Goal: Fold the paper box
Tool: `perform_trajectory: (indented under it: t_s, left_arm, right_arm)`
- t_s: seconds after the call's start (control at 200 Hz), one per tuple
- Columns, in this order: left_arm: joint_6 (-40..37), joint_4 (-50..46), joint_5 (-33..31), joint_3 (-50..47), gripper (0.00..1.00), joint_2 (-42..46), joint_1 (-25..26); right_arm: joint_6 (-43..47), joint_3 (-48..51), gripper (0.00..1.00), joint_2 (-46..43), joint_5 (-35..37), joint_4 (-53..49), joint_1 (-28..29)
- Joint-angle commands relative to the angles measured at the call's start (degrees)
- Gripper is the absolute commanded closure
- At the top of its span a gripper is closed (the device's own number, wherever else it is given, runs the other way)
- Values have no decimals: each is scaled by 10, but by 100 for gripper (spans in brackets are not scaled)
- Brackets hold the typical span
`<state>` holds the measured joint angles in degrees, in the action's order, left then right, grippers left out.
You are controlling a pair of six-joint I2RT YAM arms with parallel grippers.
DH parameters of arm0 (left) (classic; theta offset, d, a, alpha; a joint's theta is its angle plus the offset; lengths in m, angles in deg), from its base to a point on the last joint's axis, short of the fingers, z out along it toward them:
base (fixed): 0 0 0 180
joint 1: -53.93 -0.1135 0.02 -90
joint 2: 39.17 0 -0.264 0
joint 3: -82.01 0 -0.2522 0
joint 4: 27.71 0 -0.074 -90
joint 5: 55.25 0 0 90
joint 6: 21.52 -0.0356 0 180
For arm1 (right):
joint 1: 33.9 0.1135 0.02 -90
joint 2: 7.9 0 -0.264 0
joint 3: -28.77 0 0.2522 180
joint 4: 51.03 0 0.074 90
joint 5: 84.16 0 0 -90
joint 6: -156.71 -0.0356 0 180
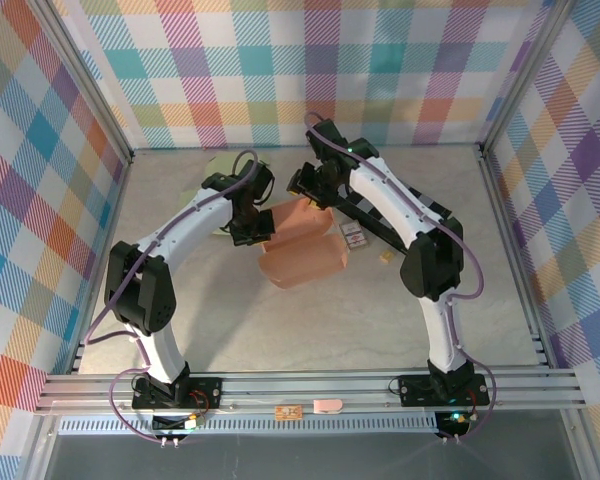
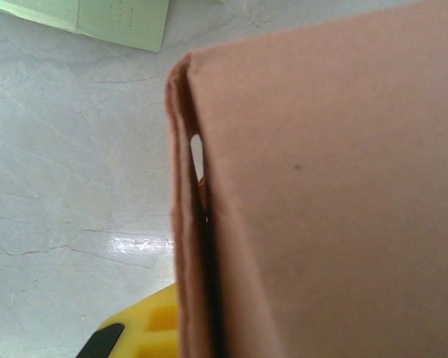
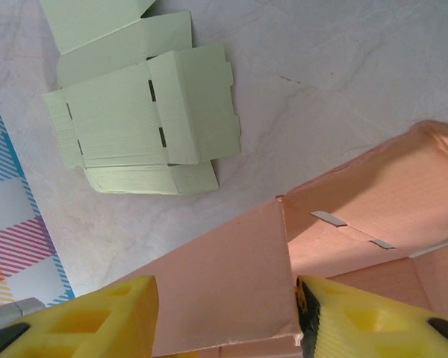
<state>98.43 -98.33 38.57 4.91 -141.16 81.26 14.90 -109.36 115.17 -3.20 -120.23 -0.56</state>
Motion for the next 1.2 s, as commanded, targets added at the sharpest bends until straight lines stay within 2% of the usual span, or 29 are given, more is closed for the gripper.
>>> perform_trajectory:
  t_s: [0.0,0.095,0.215,0.295,0.375,0.535,0.68,0.885,1.06,1.195]
  left_arm:
    - [-10,-6,0,6,100,27,6]
    - [-10,-7,-7,7,100,30,6]
    - [-11,-7,-10,7,100,32,6]
    - [-13,-8,-9,7,100,30,5]
    - [-15,-8,-6,9,100,29,6]
    - [-18,-10,-1,14,100,29,6]
    - [-18,-11,1,17,100,28,6]
    - [-18,-11,4,18,100,30,6]
    - [-20,-13,6,20,100,30,7]
    - [-21,-14,8,23,100,26,6]
  right_arm:
    - [1,10,46,-37,0,7,4]
    - [19,60,43,-85,26,17,4]
    - [30,203,41,-184,49,88,4]
    - [26,291,47,-235,41,139,4]
    - [22,341,55,-247,19,171,4]
    - [25,327,78,-214,-4,184,3]
    - [32,315,86,-187,2,176,-6]
    - [68,329,84,-176,20,155,-39]
    - [78,350,69,-184,8,163,-69]
    - [84,349,64,-170,-2,155,-76]
